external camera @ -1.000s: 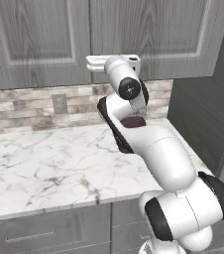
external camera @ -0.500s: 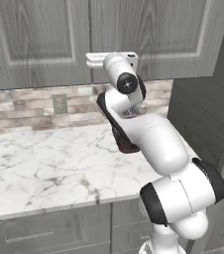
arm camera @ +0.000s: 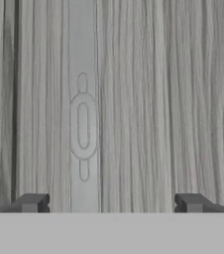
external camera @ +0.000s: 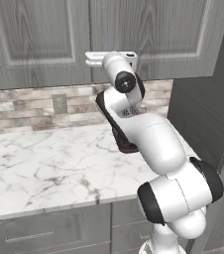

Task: Move the condiment bottle and condiment bottle from the cabinet to the dining counter.

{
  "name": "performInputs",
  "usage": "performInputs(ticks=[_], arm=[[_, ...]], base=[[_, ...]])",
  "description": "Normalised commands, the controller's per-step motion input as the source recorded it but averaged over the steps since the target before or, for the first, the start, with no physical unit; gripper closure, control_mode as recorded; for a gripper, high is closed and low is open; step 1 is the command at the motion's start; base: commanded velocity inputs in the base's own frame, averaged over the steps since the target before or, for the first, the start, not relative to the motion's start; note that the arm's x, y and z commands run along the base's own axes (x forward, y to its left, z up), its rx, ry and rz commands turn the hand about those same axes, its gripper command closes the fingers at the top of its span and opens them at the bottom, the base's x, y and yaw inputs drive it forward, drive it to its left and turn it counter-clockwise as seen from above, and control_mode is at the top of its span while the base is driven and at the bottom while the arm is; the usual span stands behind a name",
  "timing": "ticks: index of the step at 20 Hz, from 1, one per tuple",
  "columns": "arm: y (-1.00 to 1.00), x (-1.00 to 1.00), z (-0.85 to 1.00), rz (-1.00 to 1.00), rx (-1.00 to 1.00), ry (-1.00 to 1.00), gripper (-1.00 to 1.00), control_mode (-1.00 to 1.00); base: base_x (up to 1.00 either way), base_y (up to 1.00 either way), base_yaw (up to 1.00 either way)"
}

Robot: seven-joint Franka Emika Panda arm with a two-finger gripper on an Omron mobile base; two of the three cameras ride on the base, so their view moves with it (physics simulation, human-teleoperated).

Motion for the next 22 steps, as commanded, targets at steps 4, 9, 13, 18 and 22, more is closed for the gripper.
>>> performInputs(ticks=[4,9,13,18,22], arm=[[0.0,0.12,-0.06,0.0,0.0,0.0,1.0,-1.0],[0.0,0.01,0.0,0.0,0.0,0.01,1.0,-1.0],[0.07,0.0,-0.03,0.0,0.0,0.0,1.0,-1.0],[0.27,-0.06,-0.1,0.05,-0.03,0.0,1.0,-1.0],[0.09,-0.02,-0.04,0.11,-0.06,0.0,1.0,-1.0]], base=[[0.0,0.0,0.0],[0.0,0.0,0.0],[0.0,0.0,0.0],[0.0,0.0,0.0],[0.0,0.0,0.0]])
